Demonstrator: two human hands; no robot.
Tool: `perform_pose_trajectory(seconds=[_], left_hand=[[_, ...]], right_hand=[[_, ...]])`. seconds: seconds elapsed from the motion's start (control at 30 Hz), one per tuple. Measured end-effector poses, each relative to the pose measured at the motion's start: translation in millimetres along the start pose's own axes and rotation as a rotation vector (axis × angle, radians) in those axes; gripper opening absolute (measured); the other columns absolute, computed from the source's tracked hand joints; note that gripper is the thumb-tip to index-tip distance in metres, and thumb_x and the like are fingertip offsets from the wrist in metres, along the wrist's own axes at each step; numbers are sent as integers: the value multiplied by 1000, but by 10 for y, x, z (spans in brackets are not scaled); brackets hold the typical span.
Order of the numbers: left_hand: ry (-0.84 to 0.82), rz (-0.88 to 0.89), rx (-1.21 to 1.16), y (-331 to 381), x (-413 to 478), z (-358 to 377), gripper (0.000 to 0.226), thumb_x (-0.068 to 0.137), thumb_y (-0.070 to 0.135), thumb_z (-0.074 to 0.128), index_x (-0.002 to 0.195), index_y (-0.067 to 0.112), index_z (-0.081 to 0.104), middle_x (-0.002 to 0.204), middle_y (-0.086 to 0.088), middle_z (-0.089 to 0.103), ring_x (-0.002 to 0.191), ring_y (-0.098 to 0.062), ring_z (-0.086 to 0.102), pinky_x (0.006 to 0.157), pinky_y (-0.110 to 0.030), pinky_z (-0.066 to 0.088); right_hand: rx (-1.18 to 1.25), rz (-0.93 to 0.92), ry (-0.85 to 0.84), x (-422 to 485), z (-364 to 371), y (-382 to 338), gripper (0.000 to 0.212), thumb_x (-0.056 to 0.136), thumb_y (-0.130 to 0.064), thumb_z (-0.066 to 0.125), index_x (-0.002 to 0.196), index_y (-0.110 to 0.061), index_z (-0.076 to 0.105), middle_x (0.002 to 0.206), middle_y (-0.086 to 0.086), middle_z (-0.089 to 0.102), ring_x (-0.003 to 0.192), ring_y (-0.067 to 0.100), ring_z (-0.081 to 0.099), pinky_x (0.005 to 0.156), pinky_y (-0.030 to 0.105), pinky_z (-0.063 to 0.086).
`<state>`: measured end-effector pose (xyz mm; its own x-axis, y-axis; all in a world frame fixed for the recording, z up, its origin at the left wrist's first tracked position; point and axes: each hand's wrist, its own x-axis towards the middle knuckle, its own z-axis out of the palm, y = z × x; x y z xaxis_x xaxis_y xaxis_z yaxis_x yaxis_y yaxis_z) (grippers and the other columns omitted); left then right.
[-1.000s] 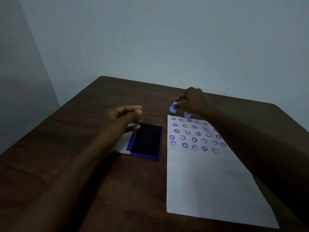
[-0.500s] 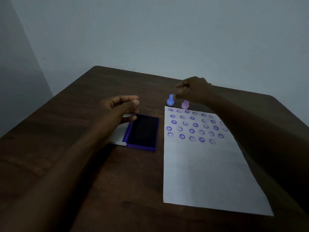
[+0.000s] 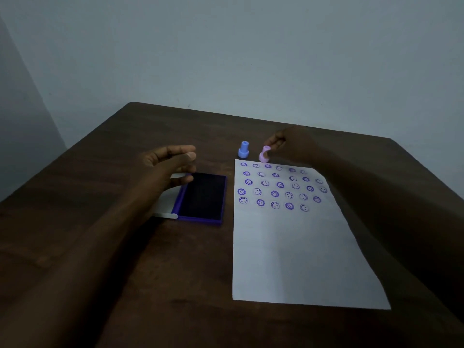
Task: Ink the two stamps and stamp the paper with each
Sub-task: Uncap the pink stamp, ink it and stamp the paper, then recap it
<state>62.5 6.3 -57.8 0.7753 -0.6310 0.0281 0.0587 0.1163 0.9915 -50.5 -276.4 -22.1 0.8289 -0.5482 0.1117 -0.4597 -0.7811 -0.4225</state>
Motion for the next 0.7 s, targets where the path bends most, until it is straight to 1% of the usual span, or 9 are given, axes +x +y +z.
perform_pose_trajectory(seconds=[0.07,0.17,0.23,0.3,0.37,0.43,0.5,0.57,0.7], left_hand=[[-10,2,4,0,-12,-1,32,71,32,71,102,26,72,101,2,74,87,-10,71,67,-20,57],[-32,15,10,-4,-23,0,38,64,36,72,101,27,73,96,3,75,86,-10,71,66,-19,57],[-48,24,3,-6,-28,8,38,64,35,73,102,27,73,95,3,76,85,-9,72,66,-19,57],[-68,33,1,-2,-35,23,38,66,33,73,103,27,73,96,4,77,86,-9,73,67,-19,58],[-93,43,3,8,-43,37,38,67,30,73,105,27,72,97,6,78,88,-9,73,67,-19,58],[-111,51,0,19,-49,45,38,68,28,73,106,27,72,98,9,78,91,-7,74,68,-19,58],[-120,63,-4,24,-60,50,41,67,26,74,107,27,71,100,9,78,94,-7,73,70,-19,58],[-124,79,-8,23,-67,54,43,65,25,75,108,25,71,102,6,78,96,-9,74,71,-20,59],[-129,113,-24,41,-87,71,41,63,22,75,103,24,71,94,6,79,90,-8,75,70,-19,58]], right_hand=[[60,10,54,3,-16,-10,15,67,-32,84,80,-25,79,68,-17,69,71,0,63,63,14,44],[191,8,188,-66,-102,-113,12,64,-33,85,74,-28,79,59,-20,69,61,-6,61,59,4,42],[315,-28,217,-160,-141,-228,14,67,-34,83,78,-25,80,64,-17,74,60,-8,63,66,11,48],[443,-58,174,-262,-140,-368,20,72,-33,81,88,-22,79,74,-9,77,64,1,68,65,21,56],[552,-65,94,-354,-100,-526,22,78,-30,78,97,-19,78,81,-4,78,66,9,68,61,24,57],[645,-71,4,-441,-48,-684,20,81,-27,77,98,-16,78,88,2,79,66,9,65,62,24,56],[732,-88,-83,-520,-2,-816,19,82,-24,76,97,-13,79,93,8,78,69,13,63,67,28,59],[808,-104,-152,-573,41,-899,19,84,-22,75,99,-11,79,92,8,78,72,15,64,72,32,59],[911,-83,-213,-599,101,-960,25,86,-21,73,104,-4,75,85,9,74,67,12,66,66,27,59]])
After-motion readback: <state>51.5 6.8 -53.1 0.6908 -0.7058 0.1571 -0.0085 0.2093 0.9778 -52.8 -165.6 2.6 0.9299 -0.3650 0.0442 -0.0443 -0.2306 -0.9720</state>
